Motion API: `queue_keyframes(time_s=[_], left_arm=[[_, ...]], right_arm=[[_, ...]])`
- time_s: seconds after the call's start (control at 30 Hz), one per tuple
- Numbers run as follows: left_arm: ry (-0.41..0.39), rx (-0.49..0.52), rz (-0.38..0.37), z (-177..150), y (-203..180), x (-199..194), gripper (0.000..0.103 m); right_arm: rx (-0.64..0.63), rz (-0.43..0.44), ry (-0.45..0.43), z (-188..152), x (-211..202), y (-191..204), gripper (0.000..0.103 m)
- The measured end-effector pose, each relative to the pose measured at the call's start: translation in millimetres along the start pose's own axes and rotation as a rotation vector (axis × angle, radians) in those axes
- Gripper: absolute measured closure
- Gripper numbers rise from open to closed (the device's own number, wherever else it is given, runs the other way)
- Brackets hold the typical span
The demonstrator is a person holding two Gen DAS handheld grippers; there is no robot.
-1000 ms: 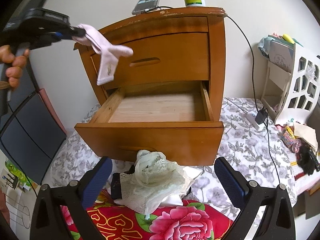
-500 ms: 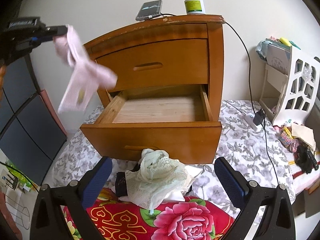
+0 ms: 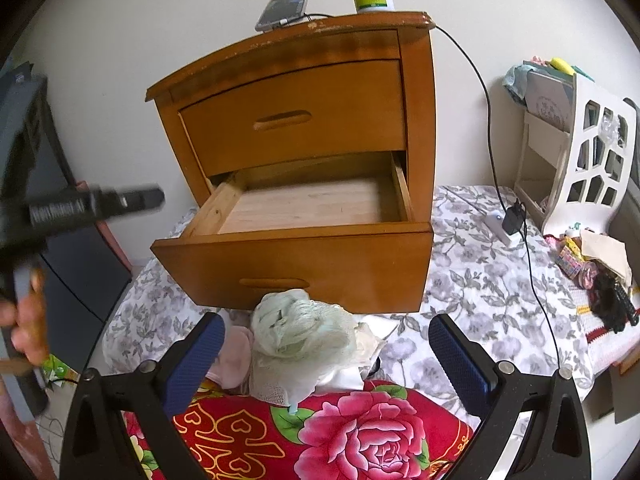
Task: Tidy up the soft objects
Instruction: 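Lower the pink sock onto the cloth pile with the left gripper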
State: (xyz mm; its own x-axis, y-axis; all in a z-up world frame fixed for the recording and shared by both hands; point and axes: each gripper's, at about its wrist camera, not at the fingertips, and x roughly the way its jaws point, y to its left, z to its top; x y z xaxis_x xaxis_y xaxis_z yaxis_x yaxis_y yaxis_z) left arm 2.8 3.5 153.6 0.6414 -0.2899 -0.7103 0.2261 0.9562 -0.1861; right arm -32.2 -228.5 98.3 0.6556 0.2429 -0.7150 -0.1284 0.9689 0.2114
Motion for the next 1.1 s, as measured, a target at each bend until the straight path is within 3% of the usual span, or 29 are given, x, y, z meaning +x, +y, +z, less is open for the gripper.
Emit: queue_keyframes(time_s=[0.47, 0.53, 0.8, 1.1], left_arm=[[-0.018, -0.115, 0.064, -36, 18, 8, 0.098], [-0.001, -0.131, 0.080, -42, 22, 12, 0.089], [0.046, -0.176, 0.122, -57, 37, 28, 0.072], [0.099, -0.211, 0.171, -64, 48, 42, 0.038]], right_arm=[[-0.030, -0.003, 0.045, -6, 17, 9, 0.000], [-0.035, -0.004, 0.052, -7, 19, 10, 0.000], [-0.047, -0.010, 0.080, -11, 31, 16, 0.000], [-0.063, -0.013, 0.103, -12, 41, 21, 0.000]])
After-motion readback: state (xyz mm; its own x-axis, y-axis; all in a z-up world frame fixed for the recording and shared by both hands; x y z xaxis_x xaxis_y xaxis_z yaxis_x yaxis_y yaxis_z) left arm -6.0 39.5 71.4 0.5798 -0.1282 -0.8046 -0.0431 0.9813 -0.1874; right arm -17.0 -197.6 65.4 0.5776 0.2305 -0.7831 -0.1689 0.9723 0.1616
